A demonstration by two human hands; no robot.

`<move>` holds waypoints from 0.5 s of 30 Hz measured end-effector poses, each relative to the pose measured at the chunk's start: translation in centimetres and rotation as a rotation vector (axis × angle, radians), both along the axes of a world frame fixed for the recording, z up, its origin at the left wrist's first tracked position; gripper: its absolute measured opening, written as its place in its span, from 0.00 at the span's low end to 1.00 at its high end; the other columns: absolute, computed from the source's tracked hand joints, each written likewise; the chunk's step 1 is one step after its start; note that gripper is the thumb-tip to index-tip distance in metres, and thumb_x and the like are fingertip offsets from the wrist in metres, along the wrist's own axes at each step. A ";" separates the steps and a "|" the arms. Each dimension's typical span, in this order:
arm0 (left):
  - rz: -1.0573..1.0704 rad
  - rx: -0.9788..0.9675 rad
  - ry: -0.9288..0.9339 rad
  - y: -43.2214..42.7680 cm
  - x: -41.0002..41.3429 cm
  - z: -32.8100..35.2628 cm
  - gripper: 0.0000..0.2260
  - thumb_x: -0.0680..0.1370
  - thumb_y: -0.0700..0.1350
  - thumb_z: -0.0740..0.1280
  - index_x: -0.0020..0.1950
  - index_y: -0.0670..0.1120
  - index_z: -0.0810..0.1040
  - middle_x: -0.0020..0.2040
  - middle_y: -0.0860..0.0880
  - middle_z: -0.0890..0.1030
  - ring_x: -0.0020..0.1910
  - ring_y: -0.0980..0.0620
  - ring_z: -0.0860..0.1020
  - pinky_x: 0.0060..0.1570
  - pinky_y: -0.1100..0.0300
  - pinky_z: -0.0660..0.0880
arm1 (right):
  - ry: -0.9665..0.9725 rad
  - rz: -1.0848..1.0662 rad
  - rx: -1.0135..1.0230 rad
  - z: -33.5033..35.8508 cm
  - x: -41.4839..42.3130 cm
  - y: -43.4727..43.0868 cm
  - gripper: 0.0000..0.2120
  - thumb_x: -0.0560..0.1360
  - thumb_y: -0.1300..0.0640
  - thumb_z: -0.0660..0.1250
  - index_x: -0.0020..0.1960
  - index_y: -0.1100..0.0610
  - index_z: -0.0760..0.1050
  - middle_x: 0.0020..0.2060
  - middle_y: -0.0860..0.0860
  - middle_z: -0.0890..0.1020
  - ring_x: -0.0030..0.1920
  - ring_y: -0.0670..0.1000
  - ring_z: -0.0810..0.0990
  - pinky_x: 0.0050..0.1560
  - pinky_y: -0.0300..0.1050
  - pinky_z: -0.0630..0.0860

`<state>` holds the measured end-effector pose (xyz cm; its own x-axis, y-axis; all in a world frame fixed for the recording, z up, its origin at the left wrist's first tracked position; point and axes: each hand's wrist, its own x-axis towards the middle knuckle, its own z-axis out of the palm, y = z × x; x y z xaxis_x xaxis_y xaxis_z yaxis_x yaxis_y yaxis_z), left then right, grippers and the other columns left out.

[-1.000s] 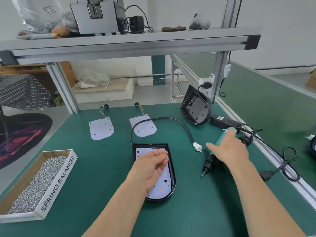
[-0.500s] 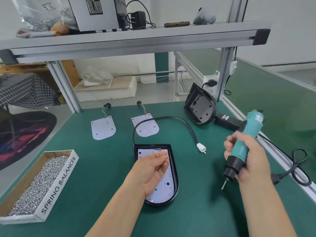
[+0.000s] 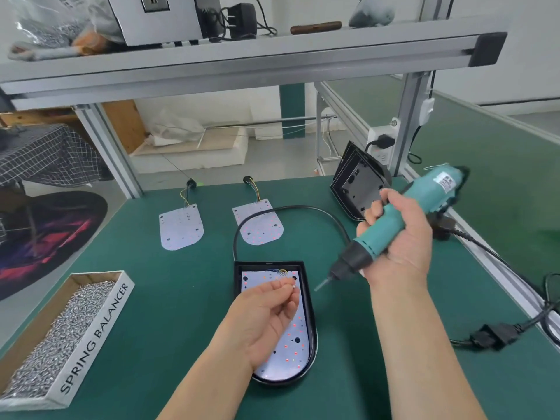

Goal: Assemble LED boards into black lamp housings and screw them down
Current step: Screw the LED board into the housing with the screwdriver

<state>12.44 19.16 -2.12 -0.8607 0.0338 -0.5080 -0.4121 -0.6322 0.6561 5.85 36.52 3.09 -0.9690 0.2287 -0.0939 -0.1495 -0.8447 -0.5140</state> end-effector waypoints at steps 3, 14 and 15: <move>0.008 0.006 -0.009 -0.1 0.0 -0.1 0.05 0.78 0.28 0.63 0.48 0.33 0.79 0.36 0.40 0.81 0.32 0.51 0.81 0.31 0.65 0.79 | -0.022 -0.263 0.112 -0.3 -0.4 -1.5 0.07 0.75 0.66 0.69 0.45 0.56 0.74 0.31 0.45 0.79 0.31 0.45 0.75 0.35 0.36 0.73; 0.050 0.031 -0.036 0.0 -0.2 0.0 0.05 0.77 0.28 0.64 0.48 0.32 0.79 0.37 0.40 0.81 0.32 0.50 0.81 0.31 0.65 0.79 | 0.059 -0.359 0.192 -0.3 0.7 -3.2 0.07 0.70 0.64 0.69 0.39 0.53 0.74 0.27 0.43 0.77 0.27 0.46 0.72 0.31 0.37 0.71; 0.054 0.030 -0.039 0.0 -0.2 0.0 0.05 0.77 0.28 0.64 0.49 0.32 0.79 0.37 0.40 0.81 0.32 0.50 0.81 0.31 0.65 0.79 | 0.062 -0.353 0.198 -0.4 0.8 -3.3 0.07 0.70 0.63 0.69 0.39 0.53 0.74 0.27 0.44 0.76 0.28 0.46 0.72 0.31 0.37 0.71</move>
<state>12.22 19.18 -2.14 -0.8410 0.0032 -0.5410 -0.4017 -0.6734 0.6206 6.60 33.22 2.71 -0.8301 0.5561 0.0410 -0.4481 -0.6216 -0.6425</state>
